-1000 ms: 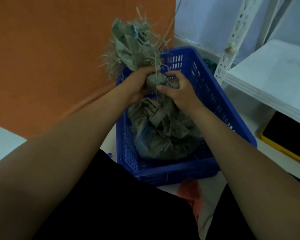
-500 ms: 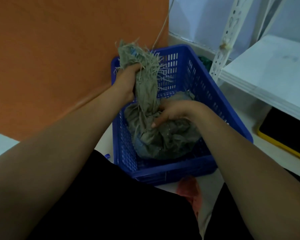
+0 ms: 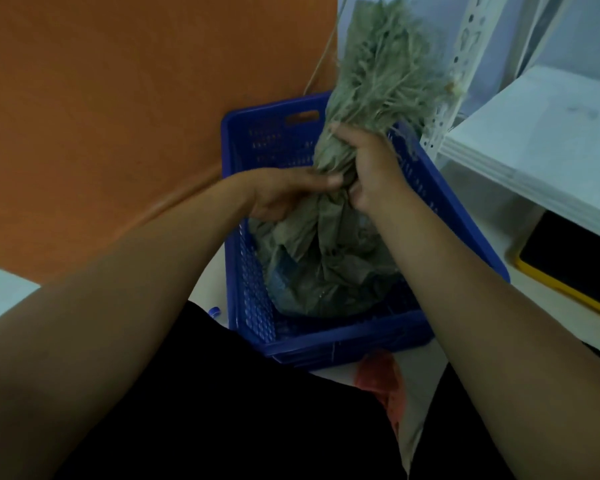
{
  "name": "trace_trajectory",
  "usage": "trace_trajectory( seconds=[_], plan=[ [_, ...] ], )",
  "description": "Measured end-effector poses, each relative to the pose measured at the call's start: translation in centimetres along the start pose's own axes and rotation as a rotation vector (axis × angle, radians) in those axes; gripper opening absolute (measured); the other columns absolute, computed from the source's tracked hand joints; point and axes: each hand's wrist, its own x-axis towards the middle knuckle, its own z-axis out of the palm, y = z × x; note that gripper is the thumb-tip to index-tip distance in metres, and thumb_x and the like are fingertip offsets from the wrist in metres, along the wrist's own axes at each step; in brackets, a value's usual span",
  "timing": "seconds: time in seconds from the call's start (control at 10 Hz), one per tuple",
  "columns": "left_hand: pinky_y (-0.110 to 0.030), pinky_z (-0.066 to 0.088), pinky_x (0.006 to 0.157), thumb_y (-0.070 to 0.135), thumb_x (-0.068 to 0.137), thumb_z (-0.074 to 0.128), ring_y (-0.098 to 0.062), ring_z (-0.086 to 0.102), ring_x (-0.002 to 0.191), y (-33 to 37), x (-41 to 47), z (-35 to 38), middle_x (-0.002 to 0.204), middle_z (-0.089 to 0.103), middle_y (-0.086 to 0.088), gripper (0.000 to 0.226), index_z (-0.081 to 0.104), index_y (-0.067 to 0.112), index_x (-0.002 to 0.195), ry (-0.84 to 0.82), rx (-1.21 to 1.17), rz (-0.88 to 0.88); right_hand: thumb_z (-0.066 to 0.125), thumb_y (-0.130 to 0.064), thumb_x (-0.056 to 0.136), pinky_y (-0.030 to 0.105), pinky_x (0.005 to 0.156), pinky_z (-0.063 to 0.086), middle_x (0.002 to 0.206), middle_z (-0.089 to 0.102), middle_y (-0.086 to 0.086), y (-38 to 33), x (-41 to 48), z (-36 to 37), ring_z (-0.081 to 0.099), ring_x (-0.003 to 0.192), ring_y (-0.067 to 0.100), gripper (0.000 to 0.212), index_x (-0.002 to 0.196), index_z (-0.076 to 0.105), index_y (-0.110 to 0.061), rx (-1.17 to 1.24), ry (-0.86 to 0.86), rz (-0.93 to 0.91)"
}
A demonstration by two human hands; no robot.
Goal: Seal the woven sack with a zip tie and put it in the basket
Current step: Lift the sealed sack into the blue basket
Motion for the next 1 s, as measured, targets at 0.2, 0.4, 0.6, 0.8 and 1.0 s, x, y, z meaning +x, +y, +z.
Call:
trace_trajectory(
  seconds=[0.2,0.4,0.6,0.8,1.0],
  plan=[
    [-0.042,0.047,0.104,0.02,0.072,0.084,-0.021,0.061,0.112,-0.9,1.0,-0.1,0.119,0.068,0.006,0.056,0.063,0.025,0.124,0.137,0.779,-0.303,0.076,-0.015,0.085,0.044,0.082,0.06,0.118,0.072,0.013,-1.2,0.7,-2.4,0.07,0.105,0.031,0.044,0.127,0.065,-0.007,0.069,0.073,0.008],
    [-0.046,0.05,0.096,0.013,0.073,0.074,-0.03,0.058,0.103,-0.3,0.3,-0.9,0.111,0.062,-0.009,0.036,0.063,0.013,0.106,0.264,1.207,-0.495,0.08,-0.014,0.073,0.051,0.081,0.061,0.112,0.074,0.012,-0.8,1.4,-3.6,0.073,0.097,0.031,0.054,0.124,0.063,-0.009,0.065,0.235,-0.001],
    [-0.043,0.053,0.092,0.009,0.078,0.075,-0.031,0.058,0.108,-2.2,0.8,-2.4,0.123,0.056,-0.011,0.066,0.047,0.011,0.138,0.345,1.345,-0.48,0.078,-0.004,0.068,0.049,0.09,0.058,0.115,0.067,0.006,0.7,2.3,-5.7,0.067,0.101,0.028,0.055,0.115,0.055,-0.019,0.015,0.405,0.041],
    [-0.041,0.054,0.093,0.025,0.082,0.077,-0.025,0.061,0.103,-7.6,1.5,-3.4,0.121,0.06,-0.005,0.06,0.052,0.02,0.136,0.163,1.378,-0.582,0.058,0.001,0.073,0.051,0.079,0.06,0.106,0.069,0.015,1.8,2.9,-9.0,0.069,0.089,0.035,0.052,0.124,0.063,-0.009,0.091,0.698,0.182],
    [-0.042,0.048,0.101,0.057,0.069,0.08,-0.031,0.054,0.118,-8.0,2.7,-3.8,0.139,0.048,-0.007,0.097,0.034,0.025,0.148,0.185,1.412,-0.572,0.048,-0.011,0.091,0.024,0.073,0.047,0.075,0.05,-0.006,0.3,2.8,-8.5,0.049,0.059,0.005,0.015,0.105,0.054,-0.013,-0.101,0.593,-0.103]
  ],
)
